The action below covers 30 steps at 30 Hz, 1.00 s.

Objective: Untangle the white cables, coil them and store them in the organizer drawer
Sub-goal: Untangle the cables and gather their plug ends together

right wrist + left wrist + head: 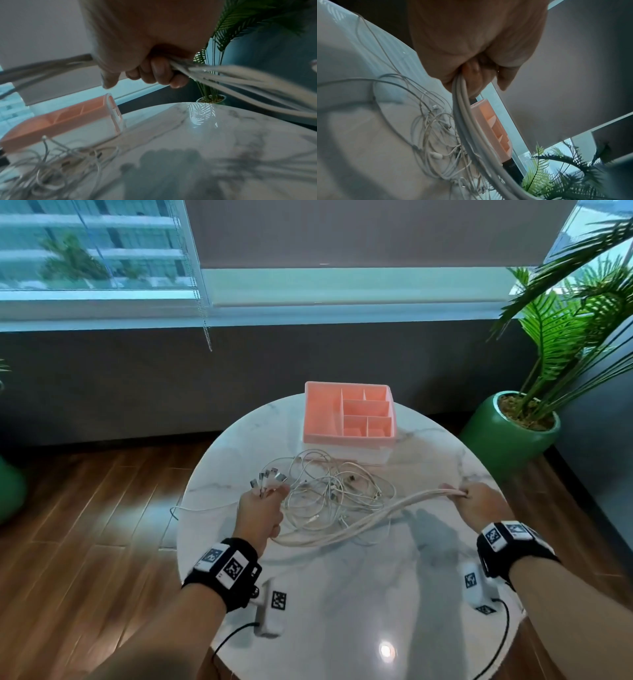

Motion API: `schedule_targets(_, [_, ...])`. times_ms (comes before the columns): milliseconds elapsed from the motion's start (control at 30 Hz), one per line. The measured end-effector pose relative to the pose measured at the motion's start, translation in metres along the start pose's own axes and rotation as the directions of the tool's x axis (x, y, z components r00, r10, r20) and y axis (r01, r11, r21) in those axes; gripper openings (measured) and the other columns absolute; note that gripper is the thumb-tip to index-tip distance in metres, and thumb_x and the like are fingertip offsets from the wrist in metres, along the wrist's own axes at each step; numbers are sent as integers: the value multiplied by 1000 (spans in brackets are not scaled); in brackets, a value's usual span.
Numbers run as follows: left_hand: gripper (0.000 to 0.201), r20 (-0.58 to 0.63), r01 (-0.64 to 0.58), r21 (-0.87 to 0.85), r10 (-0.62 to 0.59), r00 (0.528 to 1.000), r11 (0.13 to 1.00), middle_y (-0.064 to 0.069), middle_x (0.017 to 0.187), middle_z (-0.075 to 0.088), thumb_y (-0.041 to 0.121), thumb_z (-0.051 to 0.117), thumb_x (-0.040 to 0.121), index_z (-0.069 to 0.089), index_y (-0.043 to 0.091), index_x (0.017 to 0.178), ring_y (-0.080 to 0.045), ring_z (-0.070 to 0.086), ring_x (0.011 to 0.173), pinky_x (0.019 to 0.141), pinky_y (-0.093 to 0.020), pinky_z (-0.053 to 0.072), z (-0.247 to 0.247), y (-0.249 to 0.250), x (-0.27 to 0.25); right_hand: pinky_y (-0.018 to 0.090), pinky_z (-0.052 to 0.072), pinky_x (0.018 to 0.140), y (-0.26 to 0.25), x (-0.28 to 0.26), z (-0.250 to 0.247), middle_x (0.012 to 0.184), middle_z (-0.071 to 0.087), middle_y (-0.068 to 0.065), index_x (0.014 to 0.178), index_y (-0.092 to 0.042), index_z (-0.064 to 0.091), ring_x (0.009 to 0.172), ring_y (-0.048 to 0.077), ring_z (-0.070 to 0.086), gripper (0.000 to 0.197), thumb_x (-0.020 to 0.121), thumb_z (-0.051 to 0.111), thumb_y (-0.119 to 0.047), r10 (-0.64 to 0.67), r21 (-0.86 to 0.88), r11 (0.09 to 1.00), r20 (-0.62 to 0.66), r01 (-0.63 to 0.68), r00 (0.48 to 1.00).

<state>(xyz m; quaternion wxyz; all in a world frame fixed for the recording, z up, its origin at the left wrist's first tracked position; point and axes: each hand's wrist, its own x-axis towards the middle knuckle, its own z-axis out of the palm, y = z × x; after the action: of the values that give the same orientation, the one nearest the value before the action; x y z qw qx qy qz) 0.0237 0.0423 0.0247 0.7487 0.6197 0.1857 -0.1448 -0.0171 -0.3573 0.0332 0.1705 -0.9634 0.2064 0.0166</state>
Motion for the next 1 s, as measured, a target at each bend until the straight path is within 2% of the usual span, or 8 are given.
schedule_targets(167, [15, -48, 23, 70, -20, 999, 997, 6, 55, 28, 27, 67, 97, 56, 18, 94, -8, 21, 38, 39, -16, 18, -14, -7, 7, 34, 48, 64, 6, -10, 43, 61, 58, 4, 62, -12, 57, 69, 27, 63, 51, 93, 58, -53, 34, -133, 991, 301, 7, 953])
schedule_targets(333, [20, -66, 21, -7, -21, 998, 1000, 8, 51, 25, 28, 63, 100, 53, 25, 84, -6, 19, 37, 40, -15, 15, -25, -2, 13, 29, 47, 67, 0, -20, 68, 72, 66, 5, 62, -18, 58, 77, 27, 66, 52, 88, 59, -62, 115, -183, 983, 480, -28, 870])
schedule_targets(433, [24, -57, 25, 22, -24, 998, 999, 7, 52, 25, 30, 62, 101, 49, 25, 81, -7, 19, 37, 40, -16, 16, -22, 2, 19, 28, 48, 67, -11, -11, 61, 69, 67, -3, 63, -23, 63, 78, 20, 69, 40, 69, 76, -61, 82, -186, 982, 594, 37, 801])
schedule_targets(533, [27, -42, 10, 43, -8, 999, 999, 7, 53, 26, 31, 61, 101, 50, 26, 78, -7, 20, 39, 41, -16, 17, -10, 7, 25, 29, 50, 67, -30, 14, 49, 65, 68, -7, 70, -25, 69, 67, 11, 65, 69, 34, 77, -84, -5, -125, 985, 676, 122, 737])
schedule_targets(567, [27, -39, 4, 47, -2, 999, 999, 6, 54, 26, 31, 62, 101, 51, 25, 78, -8, 20, 39, 41, -16, 17, -6, 8, 27, 28, 49, 65, -41, 23, 44, 67, 68, -8, 73, -25, 70, 66, 11, 64, 70, 37, 74, -86, -42, -94, 985, 677, 142, 735])
schedule_targets(733, [33, -19, -9, 82, 10, 1000, 997, 4, 56, 26, 36, 65, 98, 50, 25, 71, -11, 19, 44, 44, -19, 17, 10, 8, 35, 31, 47, 69, -86, 67, 34, 82, 70, 5, 84, -15, 68, 79, 25, 67, 31, 93, 62, -44, -124, 94, 991, 394, 94, 911])
schedule_targets(900, [36, -28, -1, 109, 4, 1000, 994, 2, 56, 26, 38, 66, 97, 50, 26, 67, -13, 18, 45, 46, -20, 18, 15, 8, 36, 38, 47, 94, -98, 82, 71, 129, 61, 18, 126, -4, 61, 115, 35, 61, 35, 95, 62, -21, 34, -5, 999, 290, -34, 957])
schedule_targets(1000, [32, 15, -1, 89, 0, 1000, 996, 3, 55, 25, 35, 64, 99, 48, 24, 74, -12, 18, 44, 44, -19, 18, 14, 10, 35, 38, 52, 86, -94, 75, 98, 122, 62, 19, 113, -6, 64, 106, 38, 64, 26, 91, 64, -18, 81, -74, 995, 256, -64, 963])
